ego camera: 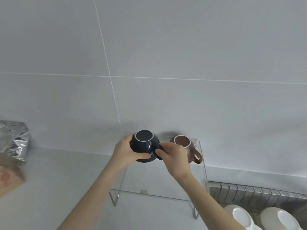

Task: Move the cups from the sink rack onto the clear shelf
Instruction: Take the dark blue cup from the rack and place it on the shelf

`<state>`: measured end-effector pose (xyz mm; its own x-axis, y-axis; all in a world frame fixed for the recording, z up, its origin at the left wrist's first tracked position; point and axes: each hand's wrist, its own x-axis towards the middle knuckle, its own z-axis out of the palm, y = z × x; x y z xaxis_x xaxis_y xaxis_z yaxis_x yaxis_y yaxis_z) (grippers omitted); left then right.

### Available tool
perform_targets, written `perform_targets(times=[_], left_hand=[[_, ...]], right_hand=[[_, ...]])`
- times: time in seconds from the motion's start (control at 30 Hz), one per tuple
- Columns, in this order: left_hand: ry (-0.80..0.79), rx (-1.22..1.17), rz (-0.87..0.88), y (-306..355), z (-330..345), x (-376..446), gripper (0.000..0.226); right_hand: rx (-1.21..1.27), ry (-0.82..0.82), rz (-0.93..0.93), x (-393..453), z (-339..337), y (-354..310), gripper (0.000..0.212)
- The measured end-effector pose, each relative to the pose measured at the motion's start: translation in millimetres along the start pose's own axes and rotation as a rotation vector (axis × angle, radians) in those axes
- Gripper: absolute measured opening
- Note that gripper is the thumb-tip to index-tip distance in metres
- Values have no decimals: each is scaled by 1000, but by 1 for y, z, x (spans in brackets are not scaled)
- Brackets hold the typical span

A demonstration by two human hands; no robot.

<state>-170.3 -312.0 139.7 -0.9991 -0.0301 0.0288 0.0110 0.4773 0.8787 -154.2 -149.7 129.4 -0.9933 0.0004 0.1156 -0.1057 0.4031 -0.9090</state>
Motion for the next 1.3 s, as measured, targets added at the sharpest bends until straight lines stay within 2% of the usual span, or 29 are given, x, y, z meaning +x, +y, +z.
perform_targets(times=[0.1, 0.2, 0.4, 0.87, 0.93, 1.0, 1.13, 1.23, 1.3], left_hand=[[35, 48, -1, -17, -7, 18, 80], [14, 91, -16, -32, -12, 31, 74], [-9, 73, -27, -52, -16, 44, 66], [9, 188, 43, -64, -16, 45, 65], [58, 226, 56, -58, -8, 41, 65], [125, 278, 74, -49, 5, 32, 73], [232, 258, 204, -4, 45, -8, 69], [162, 179, 418, 26, 90, -46, 54], [23, 127, 454, 36, 123, -66, 49]], right_hand=[[9, 24, 36, 15, 22, 5, 25], [14, 29, 73, 24, 39, 8, 10], [32, 32, 117, 35, 59, 16, 9], [123, -66, 125, 34, 64, 21, 24], [72, -112, 108, 32, 53, 18, 31], [33, -90, 96, 29, 33, 18, 36], [49, 12, 19, 10, -33, 17, 24], [66, 117, 18, -14, -93, 29, 22], [54, 173, 51, -32, -129, 48, 22]])
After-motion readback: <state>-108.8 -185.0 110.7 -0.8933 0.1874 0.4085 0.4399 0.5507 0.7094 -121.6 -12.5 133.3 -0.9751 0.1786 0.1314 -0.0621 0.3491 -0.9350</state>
